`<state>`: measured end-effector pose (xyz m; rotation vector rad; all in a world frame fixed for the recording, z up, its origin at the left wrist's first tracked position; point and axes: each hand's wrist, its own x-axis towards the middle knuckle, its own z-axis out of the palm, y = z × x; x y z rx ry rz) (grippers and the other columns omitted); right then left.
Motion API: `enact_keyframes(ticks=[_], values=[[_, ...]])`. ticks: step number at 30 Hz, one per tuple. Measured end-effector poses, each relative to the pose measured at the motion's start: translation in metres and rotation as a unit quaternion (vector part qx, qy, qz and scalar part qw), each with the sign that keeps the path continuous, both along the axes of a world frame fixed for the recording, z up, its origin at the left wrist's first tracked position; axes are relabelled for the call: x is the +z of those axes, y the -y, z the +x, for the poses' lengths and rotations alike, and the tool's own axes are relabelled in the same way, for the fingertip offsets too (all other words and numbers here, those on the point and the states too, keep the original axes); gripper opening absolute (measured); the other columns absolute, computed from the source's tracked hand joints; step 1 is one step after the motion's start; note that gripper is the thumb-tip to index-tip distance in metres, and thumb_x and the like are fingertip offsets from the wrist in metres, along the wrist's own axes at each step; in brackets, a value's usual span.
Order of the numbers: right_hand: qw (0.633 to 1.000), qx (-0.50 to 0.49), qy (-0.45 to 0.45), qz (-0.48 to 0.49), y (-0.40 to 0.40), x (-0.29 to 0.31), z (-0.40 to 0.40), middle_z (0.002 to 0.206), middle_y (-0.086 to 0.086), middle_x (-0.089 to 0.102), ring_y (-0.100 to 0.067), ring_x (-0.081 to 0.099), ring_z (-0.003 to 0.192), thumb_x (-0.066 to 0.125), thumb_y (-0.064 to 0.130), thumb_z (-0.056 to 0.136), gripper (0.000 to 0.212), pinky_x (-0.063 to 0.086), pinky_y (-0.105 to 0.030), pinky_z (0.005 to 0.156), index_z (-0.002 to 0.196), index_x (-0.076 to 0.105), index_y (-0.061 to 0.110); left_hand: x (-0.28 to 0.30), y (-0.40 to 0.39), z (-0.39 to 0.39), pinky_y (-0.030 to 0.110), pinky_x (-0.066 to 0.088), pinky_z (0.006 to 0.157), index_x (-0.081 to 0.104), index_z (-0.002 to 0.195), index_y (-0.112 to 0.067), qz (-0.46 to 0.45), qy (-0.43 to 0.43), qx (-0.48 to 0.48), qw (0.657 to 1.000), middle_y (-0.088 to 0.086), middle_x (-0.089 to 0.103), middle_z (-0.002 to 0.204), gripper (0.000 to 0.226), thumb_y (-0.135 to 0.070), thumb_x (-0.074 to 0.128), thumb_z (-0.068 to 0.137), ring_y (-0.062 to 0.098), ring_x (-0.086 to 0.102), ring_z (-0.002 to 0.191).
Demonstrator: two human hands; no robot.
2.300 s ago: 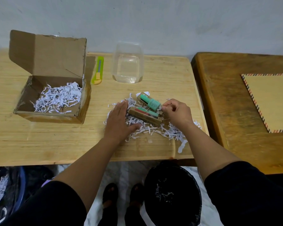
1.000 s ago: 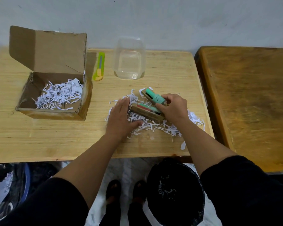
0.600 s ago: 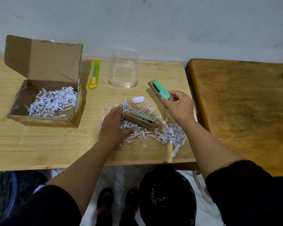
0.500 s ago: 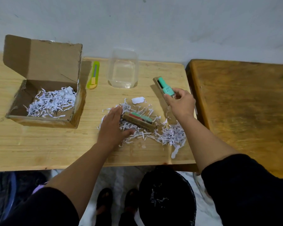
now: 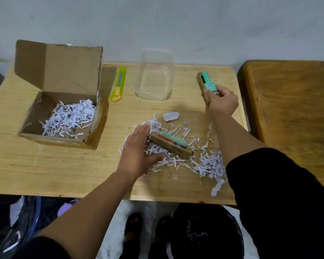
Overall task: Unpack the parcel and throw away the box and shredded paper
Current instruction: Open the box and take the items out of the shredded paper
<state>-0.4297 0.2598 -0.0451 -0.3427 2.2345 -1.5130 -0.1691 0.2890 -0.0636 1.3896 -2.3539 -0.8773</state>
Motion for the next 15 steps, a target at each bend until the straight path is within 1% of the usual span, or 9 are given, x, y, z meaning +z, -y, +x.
enact_keyframes(ticks=[7,9,11,13,15], values=[[0.998,0.045,-0.049,0.016,0.004,-0.01,-0.01,0.124,-0.005,0.058,-0.017,0.056,0.114,0.074,0.022,0.077,0.05,0.053,-0.021,0.086,0.123,0.059,0.01,-0.006,0.001,0.001,0.033,0.007,0.118,0.017,0.147,-0.021,-0.001,0.015,-0.014,1.0,-0.002,0.017,0.157,0.101,-0.052,0.072,0.068,0.013,0.009,0.146],[0.995,0.066,-0.071,0.032,0.0,-0.006,-0.009,0.126,-0.004,0.056,-0.017,0.052,0.117,0.072,0.027,0.078,0.054,0.051,-0.025,0.091,0.127,0.055,0.013,-0.006,0.001,0.0,0.032,0.007,0.118,0.017,0.147,-0.021,0.001,0.011,-0.016,1.0,-0.002,0.017,0.157,0.102,-0.052,0.072,0.068,0.013,0.008,0.146],[0.988,0.094,-0.112,0.049,-0.009,0.0,-0.004,0.127,-0.002,0.054,-0.017,0.048,0.119,0.068,0.034,0.078,0.059,0.049,-0.033,0.096,0.131,0.051,0.018,-0.005,0.001,0.0,0.032,0.007,0.118,0.018,0.147,-0.02,0.004,0.009,-0.015,1.0,-0.002,0.017,0.157,0.101,-0.05,0.073,0.068,0.013,0.009,0.146],[0.984,0.121,-0.128,0.04,-0.023,0.008,0.008,0.125,-0.002,0.055,-0.018,0.049,0.116,0.067,0.035,0.079,0.058,0.048,-0.036,0.096,0.131,0.051,0.018,-0.002,-0.001,-0.001,0.034,0.009,0.118,0.019,0.147,-0.019,0.006,0.009,-0.012,1.0,-0.001,0.018,0.157,0.1,-0.047,0.074,0.068,0.014,0.009,0.146],[0.974,0.169,-0.149,0.034,-0.042,0.016,0.027,0.118,-0.005,0.061,-0.017,0.055,0.108,0.07,0.033,0.079,0.053,0.048,-0.03,0.092,0.126,0.056,0.014,0.0,-0.001,-0.001,0.036,0.011,0.119,0.022,0.147,-0.017,0.006,0.005,-0.005,1.0,0.001,0.021,0.156,0.1,-0.045,0.076,0.067,0.016,0.012,0.145]])
